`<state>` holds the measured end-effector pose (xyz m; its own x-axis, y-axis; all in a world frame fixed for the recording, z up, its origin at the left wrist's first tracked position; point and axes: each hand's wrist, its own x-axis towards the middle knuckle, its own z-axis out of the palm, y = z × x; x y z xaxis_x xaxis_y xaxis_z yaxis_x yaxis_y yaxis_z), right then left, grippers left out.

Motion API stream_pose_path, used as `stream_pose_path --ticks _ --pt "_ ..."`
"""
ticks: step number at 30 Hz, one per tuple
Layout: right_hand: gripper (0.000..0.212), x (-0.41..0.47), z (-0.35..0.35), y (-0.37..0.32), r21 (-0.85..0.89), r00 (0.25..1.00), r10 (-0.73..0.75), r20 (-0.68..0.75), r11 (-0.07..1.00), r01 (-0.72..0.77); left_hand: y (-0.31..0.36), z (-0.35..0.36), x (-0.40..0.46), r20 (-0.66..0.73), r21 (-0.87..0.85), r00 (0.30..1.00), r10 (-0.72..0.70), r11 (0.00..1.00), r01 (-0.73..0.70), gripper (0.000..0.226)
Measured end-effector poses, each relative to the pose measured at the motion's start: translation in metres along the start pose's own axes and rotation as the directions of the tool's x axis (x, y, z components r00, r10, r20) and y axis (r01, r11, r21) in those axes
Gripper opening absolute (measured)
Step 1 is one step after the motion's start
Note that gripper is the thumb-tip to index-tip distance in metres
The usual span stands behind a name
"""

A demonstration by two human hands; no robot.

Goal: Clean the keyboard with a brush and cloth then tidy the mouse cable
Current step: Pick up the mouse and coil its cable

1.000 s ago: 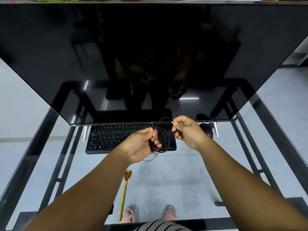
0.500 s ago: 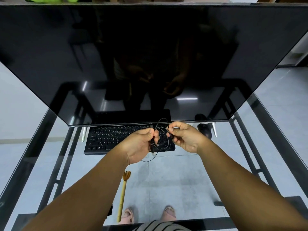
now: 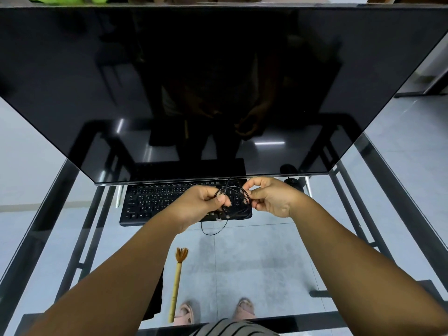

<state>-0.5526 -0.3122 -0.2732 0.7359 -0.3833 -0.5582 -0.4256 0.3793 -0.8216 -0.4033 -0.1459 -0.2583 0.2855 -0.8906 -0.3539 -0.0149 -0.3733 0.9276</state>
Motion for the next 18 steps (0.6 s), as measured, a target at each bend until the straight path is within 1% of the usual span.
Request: stream_pose_path --ticks 2,6,8,12,15,17,18 --pt "0.017 -0.0002 -0.0007 -0.0004 -0.007 0.999 0.031 0.04 0.999 -0.031 0.0009 -0.0005 0.0005 0.004 0.071 1.0 0.001 0.997 -0.001 0.017" --pt "0.018 -0.0021 0.0006 0.0011 -0.028 0.998 0.046 0.051 0.999 -0.045 0.0004 -0.0014 0.002 0.033 0.133 0.999 -0.037 0.991 0.033 0.014" --pt "0.018 -0.0028 0.0024 0.0019 -0.059 0.998 0.036 0.05 0.998 -0.033 -0.0012 -0.0013 0.0033 -0.003 0.097 0.998 -0.056 0.994 0.056 0.013" --pt "0.018 -0.0038 0.0034 -0.0002 -0.082 1.0 -0.017 0.004 0.996 0.018 -0.0065 -0.0011 0.0077 -0.129 0.019 0.987 -0.091 0.995 0.095 0.016" --pt "0.019 -0.0051 0.0041 -0.0007 -0.115 0.999 -0.036 0.009 0.993 0.037 -0.007 0.0004 0.0088 -0.199 -0.047 0.973 -0.116 0.993 0.109 0.014" --pt "0.019 -0.0051 0.0046 0.0003 -0.101 0.999 -0.044 0.019 0.994 0.045 -0.007 0.0006 0.0092 -0.231 -0.104 0.964 -0.131 0.989 0.11 0.013" --pt "0.018 -0.0049 0.0048 0.0004 -0.064 0.998 -0.049 0.026 0.997 0.051 -0.0073 0.0001 0.0093 -0.238 -0.117 0.962 -0.135 0.987 0.109 0.013"
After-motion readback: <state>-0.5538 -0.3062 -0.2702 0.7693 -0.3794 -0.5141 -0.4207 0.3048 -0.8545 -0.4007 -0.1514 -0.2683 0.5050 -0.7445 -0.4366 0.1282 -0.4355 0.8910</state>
